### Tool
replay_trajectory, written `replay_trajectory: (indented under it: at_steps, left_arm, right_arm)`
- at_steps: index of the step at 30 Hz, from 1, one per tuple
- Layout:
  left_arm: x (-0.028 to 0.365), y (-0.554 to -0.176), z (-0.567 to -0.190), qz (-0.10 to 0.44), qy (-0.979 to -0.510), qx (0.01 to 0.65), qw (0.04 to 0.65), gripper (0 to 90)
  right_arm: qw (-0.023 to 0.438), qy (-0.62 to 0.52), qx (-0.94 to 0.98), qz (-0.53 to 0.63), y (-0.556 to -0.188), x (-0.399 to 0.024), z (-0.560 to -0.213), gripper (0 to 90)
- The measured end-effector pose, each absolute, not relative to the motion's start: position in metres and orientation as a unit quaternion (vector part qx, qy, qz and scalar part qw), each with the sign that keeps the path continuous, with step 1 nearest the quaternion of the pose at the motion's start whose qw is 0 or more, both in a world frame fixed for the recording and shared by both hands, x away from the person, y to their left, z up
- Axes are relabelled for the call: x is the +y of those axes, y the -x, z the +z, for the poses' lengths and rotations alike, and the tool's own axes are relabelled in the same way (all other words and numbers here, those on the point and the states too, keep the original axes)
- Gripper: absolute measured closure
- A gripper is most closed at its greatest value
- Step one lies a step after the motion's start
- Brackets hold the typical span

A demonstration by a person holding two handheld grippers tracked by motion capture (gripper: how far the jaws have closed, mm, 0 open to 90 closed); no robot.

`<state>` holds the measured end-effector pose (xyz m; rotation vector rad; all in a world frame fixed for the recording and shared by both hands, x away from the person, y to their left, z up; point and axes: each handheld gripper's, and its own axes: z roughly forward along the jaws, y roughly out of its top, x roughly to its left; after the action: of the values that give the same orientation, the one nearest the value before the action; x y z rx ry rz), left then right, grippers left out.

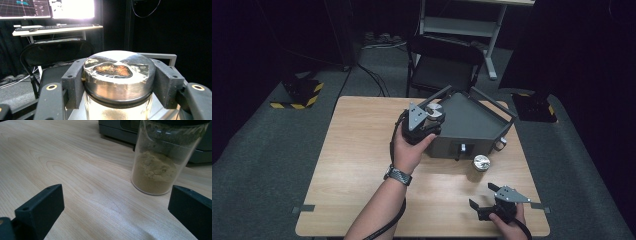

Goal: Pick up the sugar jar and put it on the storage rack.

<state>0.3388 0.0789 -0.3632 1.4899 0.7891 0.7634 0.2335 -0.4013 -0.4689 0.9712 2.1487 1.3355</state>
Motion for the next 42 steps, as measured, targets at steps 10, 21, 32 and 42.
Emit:
replay_trajectory:
  at_steps: [10,21,32,42]
  left_arm:
    - [0.065,-0.354,-0.362,0.332,-0.643,0.341,0.601,35.1]
    - [0.048,-0.372,-0.367,0.333,-0.648,0.34,0.595,35.0]
    - [0.042,-0.385,-0.375,0.329,-0.651,0.348,0.589,35.1]
    - [0.039,-0.393,-0.383,0.327,-0.654,0.355,0.583,35.0]
  right_arm:
    - [0.212,-0.349,0.774,0.484,-0.234,-0.403,-0.469,0.3]
    - [0.213,-0.35,0.77,0.489,-0.233,-0.404,-0.471,0.3]
    - [0.213,-0.351,0.769,0.49,-0.233,-0.405,-0.471,0.3]
    - [0.212,-0.351,0.769,0.491,-0.233,-0.405,-0.471,0.3]
